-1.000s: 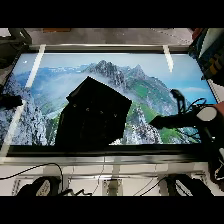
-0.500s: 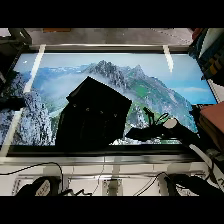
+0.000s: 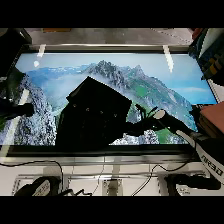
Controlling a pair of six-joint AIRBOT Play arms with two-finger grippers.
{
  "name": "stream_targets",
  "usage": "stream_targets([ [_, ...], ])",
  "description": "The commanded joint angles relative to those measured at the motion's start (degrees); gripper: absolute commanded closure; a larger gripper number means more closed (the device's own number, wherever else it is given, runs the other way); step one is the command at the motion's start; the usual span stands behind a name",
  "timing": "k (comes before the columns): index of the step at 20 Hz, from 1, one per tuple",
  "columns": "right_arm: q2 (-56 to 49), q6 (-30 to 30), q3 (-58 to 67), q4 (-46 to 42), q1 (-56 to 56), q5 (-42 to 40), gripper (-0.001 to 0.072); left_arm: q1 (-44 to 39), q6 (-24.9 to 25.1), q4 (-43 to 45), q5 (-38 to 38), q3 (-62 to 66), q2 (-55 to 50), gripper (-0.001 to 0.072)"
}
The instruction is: Fold the clothes and pants, and hang the long-sleeved shirts on hangers.
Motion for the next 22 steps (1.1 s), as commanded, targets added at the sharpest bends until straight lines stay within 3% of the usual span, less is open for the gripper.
stream_targets([
  [1, -6.25, 2.75, 5.38, -4.79, 0.09, 6.03, 0.0165, -0.02, -0.04, -1.4, -1.16, -0.13, -0.98, 0.0159],
  [3, -7.61, 2.67, 6.05, -2.67, 0.11, 6.03, 0.0168, -0.02, 0.0, -1.38, -2.01, -0.7, -1.09, 0.0215],
  [4, -7.74, 2.29, 6.1, -1.77, 0.11, 6.08, 0.0211, 0.0, 0.26, -1.33, -2.91, -1.18, -1.29, 0.0216],
  [5, -7.74, 1.29, 6.1, -1.29, 0.11, 6.38, 0.0325, 0.11, 1.57, -1.33, -3.67, -1.97, -1.42, 0.0216],
  [9, -7.74, -1.99, 6.1, 0.48, 0.98, 6.82, 0.0342, 0.61, 5.68, -1.36, -5.07, -8.09, -1.44, 0.0218],
  [12, -7.72, -6.12, 6.1, 3.56, 2.73, 7.17, 0.0403, 1.51, 6.05, -1.42, -5.25, -13.86, -1.46, 0.0219],
  [13, -7.72, -7.78, 6.1, 4.85, 3.17, 6.88, 0.0457, 2.01, 6.08, -1.55, -5.49, -15.69, -1.46, 0.022],
  [15, -7.65, -8.41, 6.12, 6.25, 3.41, 6.67, 0.0638, 3.54, 6.05, -2.01, -6.73, -18.56, -2.08, 0.0279],
  [16, -7.65, -8.41, 6.32, 6.08, 3.41, 6.67, 0.0682, 4.52, 6.05, -2.23, -7.91, -19.67, -2.84, 0.0404],
  [18, -7.65, -9.03, 6.88, 5.86, 3.41, 6.71, 0.0681, 6.88, 6.1, -4.31, -8.92, -20.94, -4.92, 0.0427],
  [21, -7.61, -9.27, 7.91, 5.88, 3.41, 6.75, 0.0681, 10.32, 10.97, -14.75, -8.59, -21.22, -8.15, 0.0426],
  [22, -7.61, -9.29, 8.24, 5.9, 3.41, 6.73, 0.0681, 10.99, 12.02, -17.11, -8.17, -21.22, -9.05, 0.0394],
])
